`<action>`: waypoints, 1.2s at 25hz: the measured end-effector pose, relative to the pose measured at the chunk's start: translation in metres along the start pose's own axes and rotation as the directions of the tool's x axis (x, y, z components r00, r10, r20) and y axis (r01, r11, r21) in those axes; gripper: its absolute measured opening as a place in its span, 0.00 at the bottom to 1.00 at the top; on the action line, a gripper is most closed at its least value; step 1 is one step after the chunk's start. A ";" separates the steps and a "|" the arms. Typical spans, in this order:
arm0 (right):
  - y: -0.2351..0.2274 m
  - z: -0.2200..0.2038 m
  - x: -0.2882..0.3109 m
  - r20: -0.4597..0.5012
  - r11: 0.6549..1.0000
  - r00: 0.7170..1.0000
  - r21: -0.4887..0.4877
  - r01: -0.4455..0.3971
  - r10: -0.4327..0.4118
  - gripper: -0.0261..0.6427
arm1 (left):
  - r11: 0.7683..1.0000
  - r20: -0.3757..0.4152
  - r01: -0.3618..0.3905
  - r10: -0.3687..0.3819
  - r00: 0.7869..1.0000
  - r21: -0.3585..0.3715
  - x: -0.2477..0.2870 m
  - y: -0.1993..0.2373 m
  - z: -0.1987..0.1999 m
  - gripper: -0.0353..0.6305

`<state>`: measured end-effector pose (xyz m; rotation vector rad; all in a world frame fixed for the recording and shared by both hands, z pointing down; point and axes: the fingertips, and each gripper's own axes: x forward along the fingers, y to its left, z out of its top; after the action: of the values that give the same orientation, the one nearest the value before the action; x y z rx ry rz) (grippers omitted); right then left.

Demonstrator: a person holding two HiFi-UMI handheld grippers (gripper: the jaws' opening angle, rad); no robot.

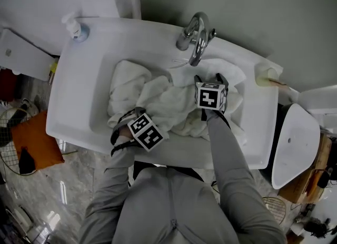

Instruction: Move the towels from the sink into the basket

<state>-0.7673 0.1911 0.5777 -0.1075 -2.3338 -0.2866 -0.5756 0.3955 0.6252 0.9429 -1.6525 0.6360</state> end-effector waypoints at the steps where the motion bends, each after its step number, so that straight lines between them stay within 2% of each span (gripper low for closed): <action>1: 0.001 0.000 0.002 -0.004 1.000 1.000 -0.012 0.004 -0.004 0.60 | 1.000 -0.005 0.008 -0.008 1.000 0.002 0.002 0.000 0.000 0.58; 3: -0.001 -0.002 0.005 -0.009 0.999 0.999 -0.033 0.031 -0.031 0.57 | 1.000 -0.011 0.026 -0.026 1.000 0.002 0.005 0.000 0.000 0.58; 5: -0.006 -0.003 0.006 -0.011 0.996 0.997 -0.056 0.073 -0.073 0.50 | 0.999 -0.016 0.043 -0.043 0.999 0.000 0.008 0.000 0.000 0.57; 9: -0.016 -0.008 0.007 -0.022 0.991 0.994 -0.087 0.105 -0.108 0.21 | 0.999 -0.027 0.048 -0.047 0.999 0.017 0.010 -0.001 0.000 0.47; 11: -0.015 -0.010 0.006 -0.026 0.992 0.996 -0.093 0.088 -0.091 0.17 | 0.999 -0.030 0.035 -0.034 0.999 0.030 0.010 -0.001 0.000 0.40; 15: -0.005 -0.008 -0.004 -0.017 0.994 0.999 -0.100 0.033 -0.034 0.13 | 1.000 -0.021 0.002 -0.002 1.000 0.007 0.008 0.005 0.000 0.27; 19: -0.005 0.000 -0.027 0.028 0.998 1.000 -0.066 -0.008 0.010 0.13 | 1.000 0.013 -0.011 0.011 1.000 -0.027 -0.002 0.010 0.001 0.25; 23: -0.016 0.022 -0.069 0.108 1.000 0.994 -0.023 -0.017 0.020 0.12 | 0.997 0.081 -0.058 0.062 0.995 -0.053 -0.024 0.017 0.008 0.24; 27: -0.025 0.039 -0.115 0.199 0.999 0.980 0.042 -0.027 0.018 0.12 | 0.991 0.183 -0.094 0.109 0.977 -0.091 -0.059 0.029 0.019 0.24; 30: -0.032 0.048 -0.153 0.261 0.996 0.965 0.085 -0.015 -0.008 0.12 | 0.987 0.273 -0.120 0.145 0.951 -0.107 -0.092 0.040 0.030 0.23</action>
<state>-0.6984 0.1727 0.4302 -0.1128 -2.6042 -0.1780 -0.6153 0.4178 0.5309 0.8927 -1.9936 0.5313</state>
